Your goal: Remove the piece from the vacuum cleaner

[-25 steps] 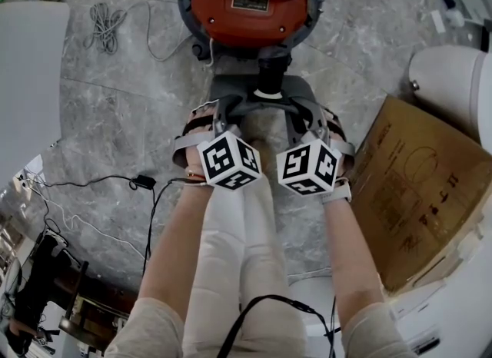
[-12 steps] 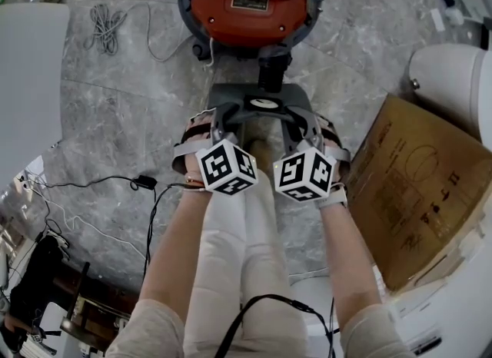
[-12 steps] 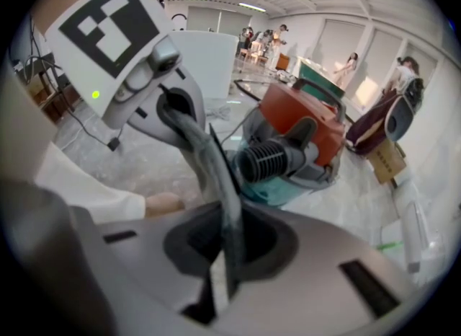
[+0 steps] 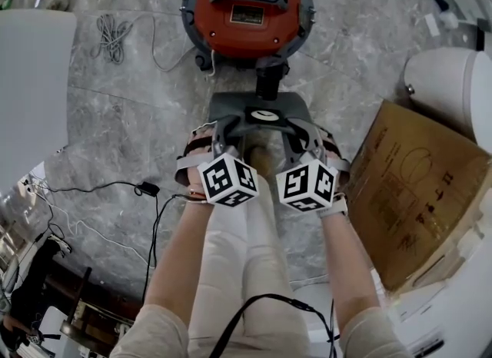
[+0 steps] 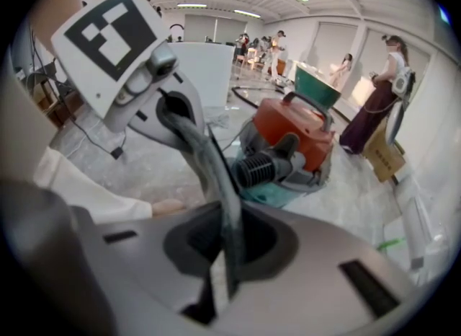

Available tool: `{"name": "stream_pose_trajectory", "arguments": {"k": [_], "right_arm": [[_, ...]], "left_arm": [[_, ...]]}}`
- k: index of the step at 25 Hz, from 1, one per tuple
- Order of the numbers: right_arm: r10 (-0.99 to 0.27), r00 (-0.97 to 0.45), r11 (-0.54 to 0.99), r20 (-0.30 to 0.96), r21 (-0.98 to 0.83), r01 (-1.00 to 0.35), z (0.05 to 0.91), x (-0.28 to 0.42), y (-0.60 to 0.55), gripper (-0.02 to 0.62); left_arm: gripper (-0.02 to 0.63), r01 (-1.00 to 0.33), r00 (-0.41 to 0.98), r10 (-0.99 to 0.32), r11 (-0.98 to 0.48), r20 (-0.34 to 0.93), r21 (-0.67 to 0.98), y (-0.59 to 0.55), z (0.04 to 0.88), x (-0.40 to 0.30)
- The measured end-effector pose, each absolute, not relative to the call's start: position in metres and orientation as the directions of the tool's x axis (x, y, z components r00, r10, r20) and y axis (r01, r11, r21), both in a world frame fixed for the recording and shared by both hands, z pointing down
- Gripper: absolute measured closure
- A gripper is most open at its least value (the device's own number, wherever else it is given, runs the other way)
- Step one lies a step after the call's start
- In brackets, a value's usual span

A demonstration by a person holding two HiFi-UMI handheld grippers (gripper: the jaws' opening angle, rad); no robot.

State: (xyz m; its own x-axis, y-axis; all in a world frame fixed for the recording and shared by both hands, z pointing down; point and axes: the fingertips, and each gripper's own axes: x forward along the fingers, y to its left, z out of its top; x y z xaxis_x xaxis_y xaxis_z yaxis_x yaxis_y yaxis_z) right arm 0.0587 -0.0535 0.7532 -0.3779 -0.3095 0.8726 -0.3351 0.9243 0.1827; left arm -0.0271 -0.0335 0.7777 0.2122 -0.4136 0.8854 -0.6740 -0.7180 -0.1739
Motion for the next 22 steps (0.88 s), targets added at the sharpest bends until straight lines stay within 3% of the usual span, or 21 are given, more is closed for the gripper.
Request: {"name": "stream_pose_trajectory", "arguments": {"k": [22], "right_arm": [[-0.286,-0.412,0.921,0.865,0.13,-0.367,0.631,0.065,-0.034,0.566]], "left_arm": [[0.571,-0.633,0.248,-0.43,-0.751,0.868,-0.191,-0.017,0.655,-0.02]]}}
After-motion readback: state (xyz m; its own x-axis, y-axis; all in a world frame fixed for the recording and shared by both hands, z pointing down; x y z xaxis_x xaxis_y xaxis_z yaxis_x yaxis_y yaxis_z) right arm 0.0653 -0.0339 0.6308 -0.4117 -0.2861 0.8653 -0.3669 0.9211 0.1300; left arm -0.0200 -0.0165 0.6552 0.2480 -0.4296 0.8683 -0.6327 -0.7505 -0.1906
